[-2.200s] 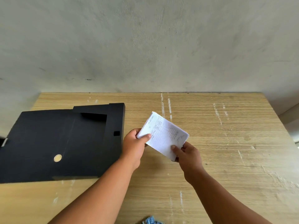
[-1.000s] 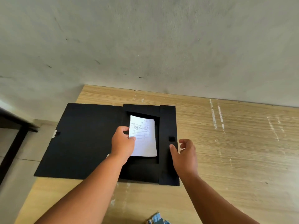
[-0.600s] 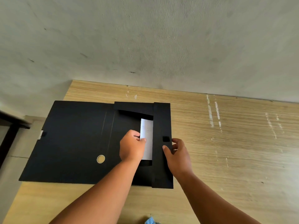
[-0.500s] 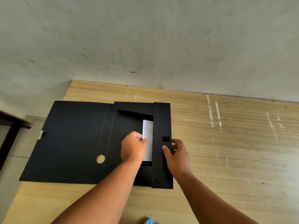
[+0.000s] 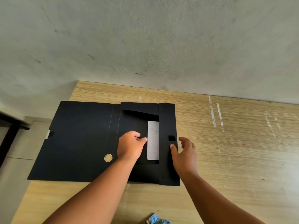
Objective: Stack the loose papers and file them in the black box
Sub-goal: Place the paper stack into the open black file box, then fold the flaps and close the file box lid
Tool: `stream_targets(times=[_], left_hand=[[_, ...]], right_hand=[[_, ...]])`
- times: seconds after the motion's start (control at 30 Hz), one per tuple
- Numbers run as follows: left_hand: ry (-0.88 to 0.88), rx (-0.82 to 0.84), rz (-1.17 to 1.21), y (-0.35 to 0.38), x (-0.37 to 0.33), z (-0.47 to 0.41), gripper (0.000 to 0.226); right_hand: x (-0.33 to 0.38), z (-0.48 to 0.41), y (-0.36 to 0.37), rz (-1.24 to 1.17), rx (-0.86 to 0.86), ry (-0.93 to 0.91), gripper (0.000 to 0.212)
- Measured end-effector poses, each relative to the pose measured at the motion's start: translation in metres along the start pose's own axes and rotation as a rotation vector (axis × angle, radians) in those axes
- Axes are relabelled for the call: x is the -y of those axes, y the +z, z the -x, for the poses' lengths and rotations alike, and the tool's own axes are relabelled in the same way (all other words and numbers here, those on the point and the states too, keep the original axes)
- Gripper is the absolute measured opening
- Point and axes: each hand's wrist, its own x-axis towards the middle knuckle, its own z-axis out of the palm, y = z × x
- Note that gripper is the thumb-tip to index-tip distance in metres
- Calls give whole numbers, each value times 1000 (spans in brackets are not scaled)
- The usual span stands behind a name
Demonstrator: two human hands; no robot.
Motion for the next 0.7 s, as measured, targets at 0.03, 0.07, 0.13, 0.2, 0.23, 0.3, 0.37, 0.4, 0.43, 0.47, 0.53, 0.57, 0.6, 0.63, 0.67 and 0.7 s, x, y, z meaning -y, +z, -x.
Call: stream_targets(times=[0.03, 0.07, 0.13, 0.2, 0.23, 0.3, 0.37, 0.4, 0.43, 0.47, 0.53, 0.57, 0.6, 0.63, 0.67, 0.7], left_hand=[[1, 1, 35, -9, 6, -3, 30], [-3, -4, 59, -19, 13, -6, 28], [-24, -60, 83, -42, 31, -12, 29], [-55, -167, 81, -68, 53, -18, 36], [-63, -236, 48, -81, 65, -21, 42], [-92, -362, -58, -108, 90, -25, 59], [-167, -442, -122, -136, 114, -28, 75], [-216, -449, -126, -149, 127, -29, 82], [-260, -437, -119, -161, 141, -31, 87], [-299, -404, -113, -172, 153, -32, 88], [-299, -337, -113, -188, 172, -33, 82], [-281, -320, -126, -194, 180, -35, 77], [-276, -309, -133, -200, 183, -34, 71], [-281, -303, -123, -204, 186, -36, 65], [-293, -295, -104, -209, 185, -35, 61], [-296, -283, -72, -214, 186, -37, 58]], right_hand=[[5, 6, 2, 48, -52, -62, 44], [11, 13, 5, 89, -89, -138, 41], [27, 28, 17, 160, -90, -286, 37], [45, 43, 35, 183, -11, -371, 36], [55, 50, 46, 172, 52, -383, 37], [74, 61, 69, 159, 180, -406, 39], [90, 70, 95, 171, 300, -431, 42], [98, 76, 108, 182, 363, -439, 44], [106, 81, 120, 197, 426, -447, 47], [113, 86, 131, 211, 482, -453, 49], [126, 95, 151, 225, 558, -449, 53], [131, 99, 160, 225, 579, -439, 55], [136, 103, 167, 224, 595, -423, 57], [140, 106, 173, 227, 609, -406, 58], [142, 109, 179, 238, 620, -391, 60], [144, 110, 182, 255, 625, -378, 62]])
